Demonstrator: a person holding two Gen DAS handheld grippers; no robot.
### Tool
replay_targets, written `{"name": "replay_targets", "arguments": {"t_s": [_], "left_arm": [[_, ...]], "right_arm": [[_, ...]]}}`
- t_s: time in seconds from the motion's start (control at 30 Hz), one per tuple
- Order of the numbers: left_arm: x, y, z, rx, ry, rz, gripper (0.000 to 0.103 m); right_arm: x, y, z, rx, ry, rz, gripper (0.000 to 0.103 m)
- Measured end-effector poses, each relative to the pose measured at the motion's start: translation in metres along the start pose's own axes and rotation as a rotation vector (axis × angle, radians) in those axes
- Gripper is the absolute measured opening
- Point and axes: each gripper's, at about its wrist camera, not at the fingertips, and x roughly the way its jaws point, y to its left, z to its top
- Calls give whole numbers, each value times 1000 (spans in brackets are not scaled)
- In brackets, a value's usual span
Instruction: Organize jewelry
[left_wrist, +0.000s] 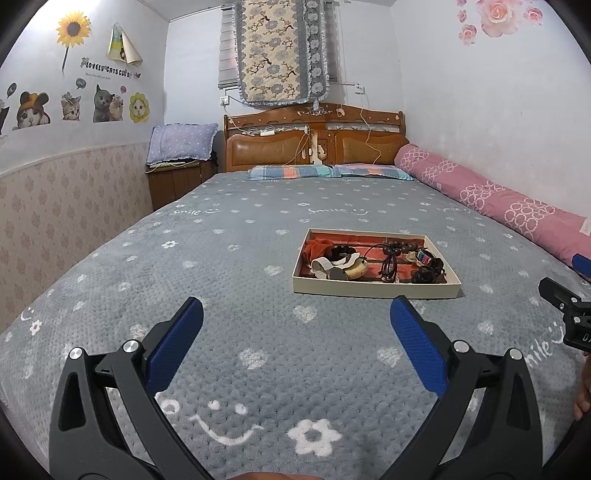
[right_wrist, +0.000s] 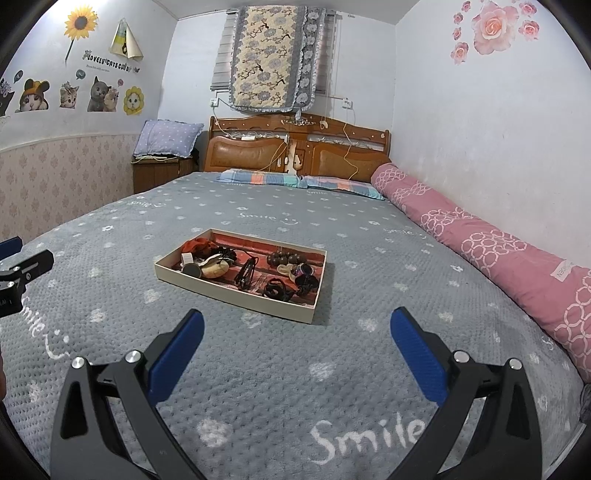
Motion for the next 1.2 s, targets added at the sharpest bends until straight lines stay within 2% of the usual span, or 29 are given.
{"name": "replay_targets", "arguments": {"t_s": [1.2], "left_arm": [[-2, 0, 0, -5, 6, -5, 98]], "right_arm": [[1, 0, 0, -2, 1, 1, 99]]}}
